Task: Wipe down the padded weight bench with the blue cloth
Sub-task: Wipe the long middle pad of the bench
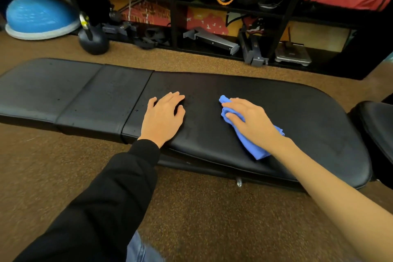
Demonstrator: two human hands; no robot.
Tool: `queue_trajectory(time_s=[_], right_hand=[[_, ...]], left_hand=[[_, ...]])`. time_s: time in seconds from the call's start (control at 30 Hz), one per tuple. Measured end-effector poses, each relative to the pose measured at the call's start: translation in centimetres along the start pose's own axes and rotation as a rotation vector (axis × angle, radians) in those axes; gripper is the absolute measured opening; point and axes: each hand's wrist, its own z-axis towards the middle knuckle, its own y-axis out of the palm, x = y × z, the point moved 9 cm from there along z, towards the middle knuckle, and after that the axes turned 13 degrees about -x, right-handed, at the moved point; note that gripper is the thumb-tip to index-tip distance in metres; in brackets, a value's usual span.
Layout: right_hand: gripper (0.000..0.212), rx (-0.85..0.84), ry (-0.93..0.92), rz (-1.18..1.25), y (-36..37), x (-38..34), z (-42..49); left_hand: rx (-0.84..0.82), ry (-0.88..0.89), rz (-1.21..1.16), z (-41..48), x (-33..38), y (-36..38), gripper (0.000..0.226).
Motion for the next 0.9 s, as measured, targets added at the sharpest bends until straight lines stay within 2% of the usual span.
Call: queue_trajectory(time_s=[0.13,0.27,0.43,0.57,0.7,0.9], right_hand=[[0.020,0.063,0.057,-0.004,-1.1,1.8,2.9],[0.020,0.075,0.146,-0.022,-1.4,3.9,7.4],[0.022,0.016,0.227,-0.069,-0.4,3.5,12.7],[0.021,-0.020,0.105,-0.007,0.7,0.3,12.1],[0.029,-0.057,-0.052,0.048,1.2,-1.3,8.4],[0.018,-0.002,-0.007,0.033,-0.9,2.2,8.3]], left_hand=[[0.017,-0.004,-0.009,0.1,-0.1,-0.1,0.039],[0.027,-0.009,-0.006,0.1,-0.1,-0.2,0.038],[0.024,-0.018,-0.018,0.1,0.0,-0.5,0.037],[0.016,-0.023,-0.028,0.1,-0.1,-0.5,0.037],[0.020,-0.019,-0.035,0.0,0.0,-0.5,0.037],[0.015,-0.009,-0.040,-0.1,-0.1,-0.5,0.037]])
